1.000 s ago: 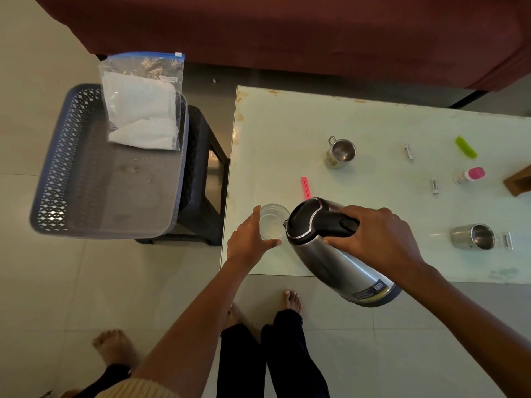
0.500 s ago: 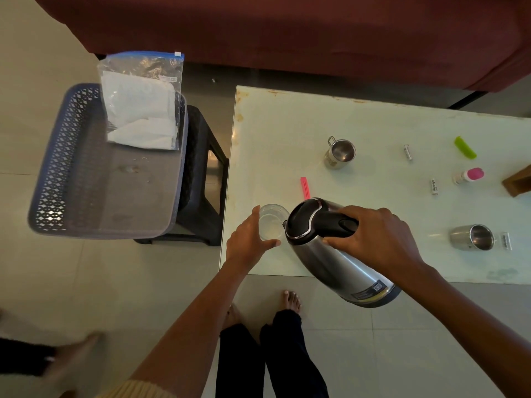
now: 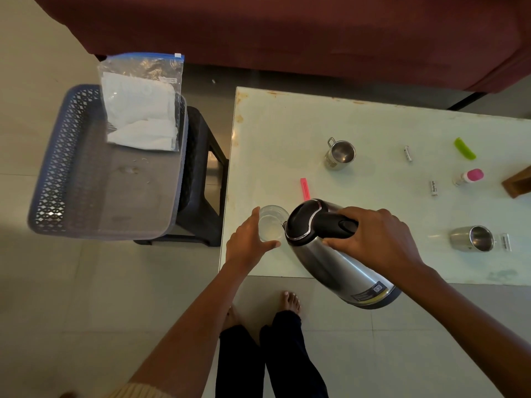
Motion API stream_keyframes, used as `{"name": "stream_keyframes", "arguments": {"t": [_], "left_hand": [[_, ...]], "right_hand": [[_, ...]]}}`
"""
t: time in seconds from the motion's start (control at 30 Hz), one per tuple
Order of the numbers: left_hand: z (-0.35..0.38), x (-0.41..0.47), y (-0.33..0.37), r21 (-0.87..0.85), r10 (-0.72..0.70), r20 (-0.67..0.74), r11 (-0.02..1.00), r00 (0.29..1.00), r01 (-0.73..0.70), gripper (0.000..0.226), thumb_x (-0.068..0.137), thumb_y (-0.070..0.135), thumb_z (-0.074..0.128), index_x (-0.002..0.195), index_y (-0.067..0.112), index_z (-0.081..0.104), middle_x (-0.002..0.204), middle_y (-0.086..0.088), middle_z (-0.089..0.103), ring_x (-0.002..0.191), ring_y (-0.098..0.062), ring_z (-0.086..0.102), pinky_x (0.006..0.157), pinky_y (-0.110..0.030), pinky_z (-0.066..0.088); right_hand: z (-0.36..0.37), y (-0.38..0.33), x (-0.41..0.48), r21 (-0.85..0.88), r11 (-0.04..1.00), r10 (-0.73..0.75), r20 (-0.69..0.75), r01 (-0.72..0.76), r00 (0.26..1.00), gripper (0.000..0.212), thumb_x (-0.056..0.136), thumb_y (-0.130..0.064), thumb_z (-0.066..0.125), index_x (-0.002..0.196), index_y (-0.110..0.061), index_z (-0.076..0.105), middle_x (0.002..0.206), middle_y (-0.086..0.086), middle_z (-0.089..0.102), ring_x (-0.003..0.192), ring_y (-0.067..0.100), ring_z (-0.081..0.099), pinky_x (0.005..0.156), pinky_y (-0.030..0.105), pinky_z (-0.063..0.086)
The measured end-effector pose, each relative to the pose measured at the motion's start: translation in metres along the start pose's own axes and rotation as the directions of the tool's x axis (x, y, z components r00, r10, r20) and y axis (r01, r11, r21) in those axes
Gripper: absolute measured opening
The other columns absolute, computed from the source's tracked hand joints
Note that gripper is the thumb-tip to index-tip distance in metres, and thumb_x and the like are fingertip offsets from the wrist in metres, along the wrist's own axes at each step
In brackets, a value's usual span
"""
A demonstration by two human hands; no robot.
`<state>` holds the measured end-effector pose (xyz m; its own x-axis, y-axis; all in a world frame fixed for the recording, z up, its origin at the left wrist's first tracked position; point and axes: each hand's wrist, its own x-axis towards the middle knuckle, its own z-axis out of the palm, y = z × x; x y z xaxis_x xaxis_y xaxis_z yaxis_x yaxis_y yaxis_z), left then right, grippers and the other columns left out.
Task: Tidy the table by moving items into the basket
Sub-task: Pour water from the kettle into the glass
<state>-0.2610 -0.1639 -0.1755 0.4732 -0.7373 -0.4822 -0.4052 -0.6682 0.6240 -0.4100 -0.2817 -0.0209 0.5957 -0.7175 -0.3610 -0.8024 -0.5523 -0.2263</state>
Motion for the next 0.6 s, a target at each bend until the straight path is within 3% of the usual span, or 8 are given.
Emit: {"name": "stream_keyframes", "arguments": {"t": [0.17, 0.5, 0.6], "left_hand": [[0.0001, 0.0004, -0.0004, -0.003, -0.005, 0.003, 1.0, 1.0, 0.005, 0.089, 0.073, 0.04, 0.075, 0.142, 0.02, 0.022, 0.137, -0.003, 0.051, 0.12, -0.026, 0.053, 0.093, -0.039, 0.047], [-0.0011, -0.0002, -0.0003, -0.017, 0.005, 0.006, 1.0, 1.0, -0.004, 0.087, 0.074, 0.039, 0.074, 0.142, 0.02, 0.023, 0.137, -0.003, 0.05, 0.121, -0.025, 0.052, 0.093, -0.037, 0.047], [-0.0011, -0.0006, -0.0004, -0.016, 0.004, 0.007, 1.0, 1.0, -0.004, 0.087, 0.074, 0.039, 0.074, 0.142, 0.02, 0.023, 0.138, -0.003, 0.05, 0.121, -0.025, 0.052, 0.093, -0.037, 0.047]], "right_hand": [[0.0009, 0.0009, 0.0007, 0.006, 1.0, -0.001, -0.004, 0.001, 1.0, 0.053, 0.077, -0.05, 0.066, 0.122, -0.024, 0.056, 0.102, 0.001, 0.07, 0.076, 0.012, 0.047, 0.068, 0.021, 0.037], [0.0, 0.0007, 0.0012, -0.004, 1.0, -0.003, 0.006, 0.003, 1.0, 0.055, 0.077, -0.051, 0.065, 0.123, -0.024, 0.056, 0.103, 0.002, 0.07, 0.078, 0.013, 0.049, 0.07, 0.022, 0.04], [-0.0003, 0.0002, 0.001, -0.01, 1.0, -0.005, 0.004, 0.005, 1.0, 0.055, 0.076, -0.052, 0.065, 0.122, -0.024, 0.057, 0.102, 0.003, 0.07, 0.084, 0.018, 0.058, 0.071, 0.024, 0.042]]}}
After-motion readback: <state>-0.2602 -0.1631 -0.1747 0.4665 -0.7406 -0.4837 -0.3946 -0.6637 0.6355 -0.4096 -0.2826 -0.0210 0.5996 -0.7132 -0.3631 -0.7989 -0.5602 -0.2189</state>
